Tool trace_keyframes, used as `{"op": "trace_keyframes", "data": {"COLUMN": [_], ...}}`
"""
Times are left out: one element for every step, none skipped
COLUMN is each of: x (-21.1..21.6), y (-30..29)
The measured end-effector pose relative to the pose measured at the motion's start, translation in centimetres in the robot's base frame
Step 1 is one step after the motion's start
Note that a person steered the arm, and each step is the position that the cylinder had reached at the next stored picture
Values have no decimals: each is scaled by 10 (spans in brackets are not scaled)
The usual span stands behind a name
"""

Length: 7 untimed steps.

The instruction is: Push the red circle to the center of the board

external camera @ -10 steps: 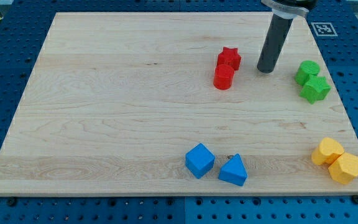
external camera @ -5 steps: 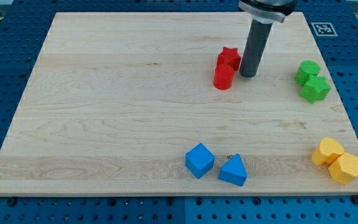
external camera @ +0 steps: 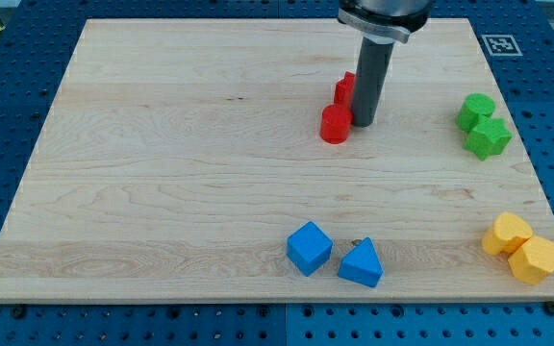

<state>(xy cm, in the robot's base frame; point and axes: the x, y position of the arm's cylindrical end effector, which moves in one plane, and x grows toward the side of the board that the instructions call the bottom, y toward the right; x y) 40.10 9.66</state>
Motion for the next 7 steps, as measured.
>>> {"op": "trace_keyframes", "data": {"x": [2, 3, 3, 3, 3, 4, 9], "y": [-3, -3, -16, -26, -37, -47, -47]}}
